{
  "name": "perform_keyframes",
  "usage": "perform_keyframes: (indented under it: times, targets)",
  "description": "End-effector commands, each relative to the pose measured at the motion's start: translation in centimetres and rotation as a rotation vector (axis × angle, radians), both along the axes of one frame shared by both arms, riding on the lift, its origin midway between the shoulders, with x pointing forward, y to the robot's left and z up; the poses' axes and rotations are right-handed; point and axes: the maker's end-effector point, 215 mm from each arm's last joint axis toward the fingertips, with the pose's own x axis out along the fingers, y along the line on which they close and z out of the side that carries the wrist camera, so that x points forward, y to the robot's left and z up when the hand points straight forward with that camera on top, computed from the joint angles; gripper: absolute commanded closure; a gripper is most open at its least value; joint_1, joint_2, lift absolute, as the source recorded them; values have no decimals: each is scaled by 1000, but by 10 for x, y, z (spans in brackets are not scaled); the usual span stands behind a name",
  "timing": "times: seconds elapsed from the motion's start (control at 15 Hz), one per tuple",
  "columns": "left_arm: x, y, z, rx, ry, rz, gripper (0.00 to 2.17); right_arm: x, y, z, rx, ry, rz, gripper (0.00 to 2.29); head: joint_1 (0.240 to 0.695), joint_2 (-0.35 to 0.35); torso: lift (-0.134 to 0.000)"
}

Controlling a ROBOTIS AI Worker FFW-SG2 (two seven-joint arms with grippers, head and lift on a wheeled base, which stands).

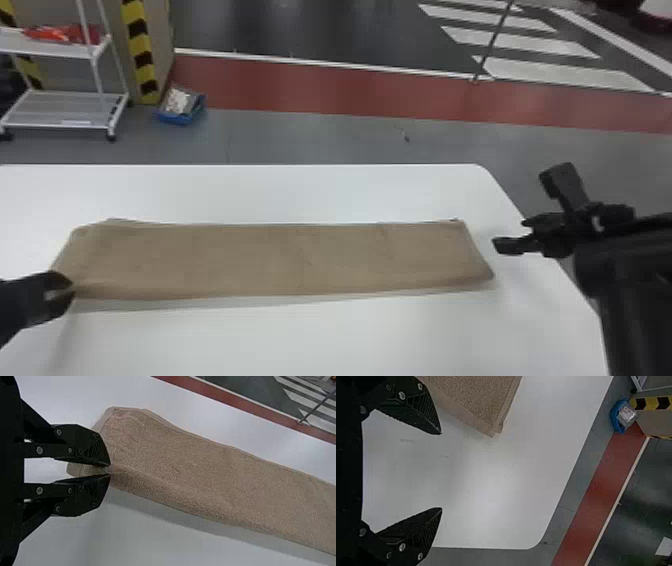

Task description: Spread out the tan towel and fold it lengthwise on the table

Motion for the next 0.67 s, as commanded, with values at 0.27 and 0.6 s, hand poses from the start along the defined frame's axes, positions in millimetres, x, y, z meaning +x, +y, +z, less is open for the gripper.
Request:
perform_keyframes:
  times: [0.27,0.6]
  targets:
    - [-44,-8,16,226,-14,-111,964,-2,-2,-1,3,-2,-2,235,695,-245,-124]
    - [-81,-9,50,430,-95,-113,964,-2,-2,-5,6,4,1,238,695,-259,-124]
